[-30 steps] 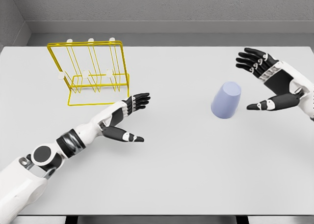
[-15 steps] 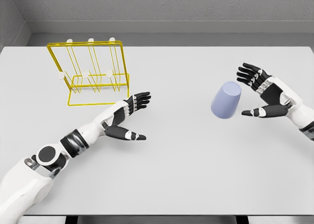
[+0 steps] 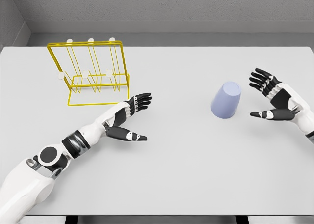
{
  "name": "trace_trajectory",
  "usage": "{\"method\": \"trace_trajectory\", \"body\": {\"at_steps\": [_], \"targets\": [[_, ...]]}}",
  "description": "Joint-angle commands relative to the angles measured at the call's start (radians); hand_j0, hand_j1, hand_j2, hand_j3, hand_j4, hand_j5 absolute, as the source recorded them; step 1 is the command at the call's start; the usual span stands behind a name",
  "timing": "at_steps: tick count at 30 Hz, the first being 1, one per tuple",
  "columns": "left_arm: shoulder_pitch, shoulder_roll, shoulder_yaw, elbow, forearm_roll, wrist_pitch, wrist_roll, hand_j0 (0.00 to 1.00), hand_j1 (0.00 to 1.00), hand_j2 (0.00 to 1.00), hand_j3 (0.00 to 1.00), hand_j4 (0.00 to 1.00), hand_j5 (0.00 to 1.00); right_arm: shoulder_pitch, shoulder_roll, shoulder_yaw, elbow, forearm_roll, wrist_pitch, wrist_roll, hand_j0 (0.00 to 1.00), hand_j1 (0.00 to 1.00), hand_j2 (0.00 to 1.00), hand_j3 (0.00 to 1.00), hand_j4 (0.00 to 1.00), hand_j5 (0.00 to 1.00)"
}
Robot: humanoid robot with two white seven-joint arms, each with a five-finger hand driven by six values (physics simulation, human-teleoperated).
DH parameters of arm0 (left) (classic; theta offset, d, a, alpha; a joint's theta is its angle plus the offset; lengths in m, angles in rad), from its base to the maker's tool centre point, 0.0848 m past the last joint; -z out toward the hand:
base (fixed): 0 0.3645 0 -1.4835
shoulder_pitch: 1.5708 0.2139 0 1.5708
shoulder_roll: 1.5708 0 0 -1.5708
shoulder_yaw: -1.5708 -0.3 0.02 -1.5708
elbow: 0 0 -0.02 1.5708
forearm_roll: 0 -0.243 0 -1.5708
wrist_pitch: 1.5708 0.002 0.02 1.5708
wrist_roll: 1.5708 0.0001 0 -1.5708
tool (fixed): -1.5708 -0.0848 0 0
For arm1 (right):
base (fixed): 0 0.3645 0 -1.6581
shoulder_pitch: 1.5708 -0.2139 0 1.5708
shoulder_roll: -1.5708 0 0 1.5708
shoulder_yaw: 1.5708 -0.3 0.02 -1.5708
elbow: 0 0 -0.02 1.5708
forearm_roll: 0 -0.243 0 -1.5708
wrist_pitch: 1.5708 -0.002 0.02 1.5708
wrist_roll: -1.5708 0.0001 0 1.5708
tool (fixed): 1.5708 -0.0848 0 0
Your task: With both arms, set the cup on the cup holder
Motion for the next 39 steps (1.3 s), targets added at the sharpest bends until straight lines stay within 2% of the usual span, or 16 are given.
{"method": "trace_trajectory", "body": {"at_steps": [1, 3, 9, 15, 18, 27, 28, 39], "targets": [[0.0, 0.0, 0.0, -0.001, 0.005, 0.0, 0.0, 1.0, 1.0, 1.0, 1.0, 1.0, 1.0, 0.003, 0.007, 0.003, 0.009, -0.003, 0.004, 0.0, 1.0, 1.0, 1.0, 1.0, 1.0, 1.0], [0.0, 0.0, 0.002, -0.001, 0.005, 0.0, 0.001, 1.0, 1.0, 1.0, 1.0, 1.0, 1.0, 0.008, 0.007, 0.003, 0.009, 0.063, 0.004, 0.0, 1.0, 1.0, 1.0, 1.0, 1.0, 1.0], [0.005, 0.0, 0.002, -0.001, 0.006, -0.001, 0.001, 1.0, 1.0, 1.0, 1.0, 1.0, 1.0, 0.002, 0.008, -0.001, 0.008, 0.127, 0.004, 0.0, 1.0, 1.0, 1.0, 1.0, 1.0, 1.0], [0.005, 0.002, 0.002, -0.001, 0.006, -0.001, 0.001, 1.0, 1.0, 1.0, 1.0, 1.0, 1.0, -0.011, 0.039, -0.014, 0.011, 0.153, 0.009, 0.0, 1.0, 1.0, 1.0, 1.0, 1.0, 1.0], [0.005, 0.002, 0.002, -0.001, 0.006, -0.001, 0.001, 1.0, 1.0, 1.0, 1.0, 1.0, 1.0, -0.037, 0.065, -0.012, 0.057, 0.155, 0.009, 0.0, 1.0, 1.0, 1.0, 1.0, 1.0, 1.0], [0.005, 0.002, 0.002, -0.001, 0.005, -0.001, 0.001, 1.0, 1.0, 1.0, 1.0, 1.0, 1.0, -0.058, 0.122, -0.01, 0.071, 0.198, 0.039, 0.0, 1.0, 1.0, 1.0, 1.0, 1.0, 1.0], [0.005, 0.002, 0.002, -0.001, 0.005, -0.001, 0.001, 1.0, 1.0, 1.0, 1.0, 1.0, 1.0, -0.063, 0.127, -0.014, 0.081, 0.23, 0.038, 0.0, 1.0, 1.0, 1.0, 1.0, 1.0, 1.0], [0.005, 0.002, 0.002, -0.001, 0.006, -0.003, 0.001, 1.0, 1.0, 1.0, 1.0, 1.0, 1.0, -0.072, 0.171, -0.01, 0.085, 0.245, 0.04, 0.0, 1.0, 1.0, 1.0, 1.0, 1.0, 1.0]]}}
